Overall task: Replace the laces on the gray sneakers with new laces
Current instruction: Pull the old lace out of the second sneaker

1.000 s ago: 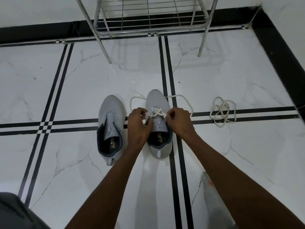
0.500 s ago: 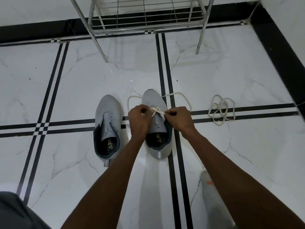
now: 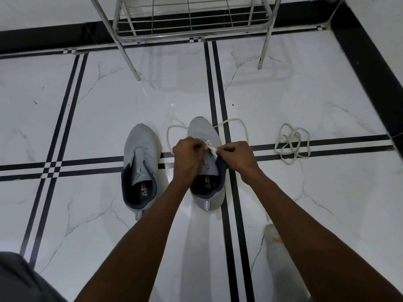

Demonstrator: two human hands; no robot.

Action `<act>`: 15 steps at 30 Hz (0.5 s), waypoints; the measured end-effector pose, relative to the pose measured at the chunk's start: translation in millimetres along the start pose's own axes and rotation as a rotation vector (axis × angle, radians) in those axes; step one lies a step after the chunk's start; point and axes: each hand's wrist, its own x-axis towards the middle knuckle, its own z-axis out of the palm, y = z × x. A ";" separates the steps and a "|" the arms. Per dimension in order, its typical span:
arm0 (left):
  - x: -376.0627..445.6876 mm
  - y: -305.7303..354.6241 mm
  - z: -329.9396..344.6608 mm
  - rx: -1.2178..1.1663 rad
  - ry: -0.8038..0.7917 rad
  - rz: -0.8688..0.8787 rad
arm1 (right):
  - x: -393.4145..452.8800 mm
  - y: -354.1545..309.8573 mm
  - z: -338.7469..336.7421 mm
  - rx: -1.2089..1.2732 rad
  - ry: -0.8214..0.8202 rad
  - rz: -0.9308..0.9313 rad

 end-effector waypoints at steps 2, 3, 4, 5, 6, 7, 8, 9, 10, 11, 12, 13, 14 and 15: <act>4.6 -9.9 -8.3 -0.197 0.213 -0.310 | -0.6 -1.0 -1.1 0.006 0.013 0.013; 5.3 -15.2 -12.9 -0.200 0.273 -0.389 | -1.5 -1.5 -1.4 0.012 0.016 0.016; 3.0 -17.2 -16.0 -0.152 0.285 -0.390 | -2.4 -2.2 -1.2 0.017 0.014 0.020; -0.2 -15.9 -17.6 -0.105 0.268 -0.319 | -3.2 -3.1 -1.0 0.020 0.013 0.025; -3.2 -12.0 -18.2 -0.067 0.234 -0.195 | -3.1 -3.8 -0.6 0.024 0.013 0.031; -4.9 -7.1 -17.5 -0.027 0.185 -0.063 | -3.2 -3.9 0.0 0.023 0.013 0.037; -5.6 -1.5 -15.9 0.021 0.128 0.054 | -3.7 -4.4 0.3 0.015 0.013 0.036; -5.3 1.7 -12.2 0.082 0.052 0.140 | -3.6 -5.0 0.5 0.006 0.014 0.030; -5.1 4.2 -7.2 0.157 -0.034 0.191 | -3.6 -5.3 0.7 -0.001 0.015 0.022; -5.1 5.9 -2.4 0.213 -0.101 0.205 | -3.8 -5.9 0.8 -0.008 0.013 0.017; -4.4 4.5 2.3 0.245 -0.134 0.199 | -3.6 -6.2 0.8 -0.018 0.008 0.012; -4.2 3.6 4.6 0.252 -0.144 0.185 | -3.3 -5.7 1.0 -0.028 0.006 0.009; -4.0 2.9 5.8 0.233 -0.141 0.178 | -2.7 -4.9 1.2 -0.032 0.006 0.009; -4.5 2.5 5.4 0.183 -0.111 0.156 | -2.7 -4.6 0.7 -0.025 0.008 0.014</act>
